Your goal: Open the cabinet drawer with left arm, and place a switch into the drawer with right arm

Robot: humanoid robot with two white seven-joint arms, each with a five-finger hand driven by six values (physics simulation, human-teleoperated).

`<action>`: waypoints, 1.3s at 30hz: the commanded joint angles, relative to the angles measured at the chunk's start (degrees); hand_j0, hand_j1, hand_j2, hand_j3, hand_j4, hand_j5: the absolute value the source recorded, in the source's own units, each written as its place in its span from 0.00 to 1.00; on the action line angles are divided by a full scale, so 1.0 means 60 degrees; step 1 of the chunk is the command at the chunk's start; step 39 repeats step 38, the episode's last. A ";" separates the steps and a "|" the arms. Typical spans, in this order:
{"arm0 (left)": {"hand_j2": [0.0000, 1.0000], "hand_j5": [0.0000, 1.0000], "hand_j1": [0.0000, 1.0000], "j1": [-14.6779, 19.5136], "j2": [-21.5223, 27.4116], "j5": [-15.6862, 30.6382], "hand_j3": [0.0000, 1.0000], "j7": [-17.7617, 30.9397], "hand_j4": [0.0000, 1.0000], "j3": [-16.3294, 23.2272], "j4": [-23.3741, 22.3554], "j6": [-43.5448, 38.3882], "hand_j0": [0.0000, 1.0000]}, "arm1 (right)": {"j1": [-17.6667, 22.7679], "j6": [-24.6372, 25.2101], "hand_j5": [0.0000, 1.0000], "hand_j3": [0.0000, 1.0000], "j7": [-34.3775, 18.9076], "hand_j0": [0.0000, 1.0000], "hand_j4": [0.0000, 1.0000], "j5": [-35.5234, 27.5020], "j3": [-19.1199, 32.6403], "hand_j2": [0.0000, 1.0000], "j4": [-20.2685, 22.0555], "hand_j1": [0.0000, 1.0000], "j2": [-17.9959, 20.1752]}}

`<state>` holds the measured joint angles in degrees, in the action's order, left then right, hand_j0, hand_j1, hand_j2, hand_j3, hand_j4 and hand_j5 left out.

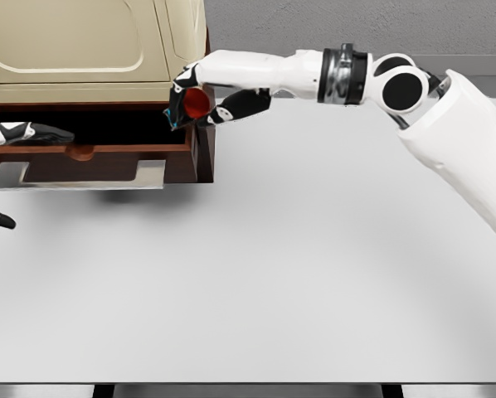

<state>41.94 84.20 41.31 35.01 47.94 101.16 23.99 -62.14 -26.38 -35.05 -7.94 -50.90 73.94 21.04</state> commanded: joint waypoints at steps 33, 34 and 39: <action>1.00 1.00 1.00 0.0013 0.0132 0.0234 1.00 -0.0001 1.00 -0.0022 0.0015 0.0924 1.00 | 0.1054 -0.1437 1.00 1.00 0.0008 1.00 1.00 -0.0668 0.0660 1.00 0.2793 1.00 0.4548; 1.00 1.00 1.00 0.0013 0.0147 0.0249 1.00 -0.0001 1.00 -0.0022 0.0015 0.0924 1.00 | 0.1449 -0.1437 1.00 1.00 0.0008 1.00 1.00 -0.0683 0.1144 1.00 0.2779 1.00 0.4974; 1.00 1.00 1.00 0.0013 0.0132 0.0264 1.00 -0.0001 1.00 -0.0022 0.0015 0.0953 1.00 | 0.2212 -0.1437 1.00 1.00 0.0008 1.00 1.00 -0.0683 0.2038 1.00 0.2046 1.00 0.5267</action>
